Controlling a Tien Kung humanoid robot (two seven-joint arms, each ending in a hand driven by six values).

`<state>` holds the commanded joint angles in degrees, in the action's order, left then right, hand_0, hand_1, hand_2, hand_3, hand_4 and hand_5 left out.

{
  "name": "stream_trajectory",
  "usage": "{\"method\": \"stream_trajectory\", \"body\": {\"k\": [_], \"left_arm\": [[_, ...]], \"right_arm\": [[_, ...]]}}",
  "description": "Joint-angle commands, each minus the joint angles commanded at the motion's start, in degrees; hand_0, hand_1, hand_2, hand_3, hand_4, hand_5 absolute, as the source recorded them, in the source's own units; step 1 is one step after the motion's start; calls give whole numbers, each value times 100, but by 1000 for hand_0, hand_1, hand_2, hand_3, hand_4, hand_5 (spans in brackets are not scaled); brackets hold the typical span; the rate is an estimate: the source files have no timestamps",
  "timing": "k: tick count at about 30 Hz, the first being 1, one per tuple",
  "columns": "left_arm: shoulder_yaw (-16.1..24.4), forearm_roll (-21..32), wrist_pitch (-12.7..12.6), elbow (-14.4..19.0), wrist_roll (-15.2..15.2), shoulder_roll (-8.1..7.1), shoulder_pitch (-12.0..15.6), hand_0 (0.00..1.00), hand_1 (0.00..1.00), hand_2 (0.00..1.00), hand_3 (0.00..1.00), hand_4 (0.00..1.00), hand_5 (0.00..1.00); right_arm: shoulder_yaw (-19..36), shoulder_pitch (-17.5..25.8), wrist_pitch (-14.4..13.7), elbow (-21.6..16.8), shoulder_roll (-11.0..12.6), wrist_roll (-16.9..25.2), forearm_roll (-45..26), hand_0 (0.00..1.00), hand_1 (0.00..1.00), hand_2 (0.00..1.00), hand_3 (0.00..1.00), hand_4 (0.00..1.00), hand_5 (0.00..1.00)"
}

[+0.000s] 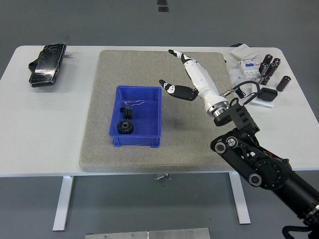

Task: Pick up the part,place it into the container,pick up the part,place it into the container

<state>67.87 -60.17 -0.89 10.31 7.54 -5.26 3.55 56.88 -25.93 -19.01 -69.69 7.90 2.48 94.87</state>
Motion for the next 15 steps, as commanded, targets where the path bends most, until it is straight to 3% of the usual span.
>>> {"method": "stream_trajectory", "body": {"k": [4, 5, 10, 11, 15], "left_arm": [[-4, 33, -11, 0, 25, 9, 50, 640, 617, 584, 594, 640, 298], [-5, 41, -15, 0, 33, 10, 63, 640, 617, 584, 595, 637, 292], [7, 37, -25, 0, 77, -1, 112, 640, 617, 584, 595, 637, 292], [8, 37, -25, 0, 80, -4, 117, 640, 617, 583, 594, 633, 289], [28, 19, -24, 0, 94, -23, 136, 640, 617, 583, 594, 633, 289]], "right_arm": [[463, 386, 194, 279, 50, 603, -810, 904, 858, 830, 839, 761, 332], [553, 473, 253, 357, 45, 750, -1016, 859, 794, 779, 769, 773, 437], [725, 815, 503, 630, -18, 1461, -2128, 859, 794, 779, 769, 773, 437], [736, 863, 530, 651, -30, 1569, -2289, 827, 779, 767, 726, 781, 457], [723, 1045, 583, 706, -50, 1946, -2976, 827, 779, 767, 726, 781, 457]]}}
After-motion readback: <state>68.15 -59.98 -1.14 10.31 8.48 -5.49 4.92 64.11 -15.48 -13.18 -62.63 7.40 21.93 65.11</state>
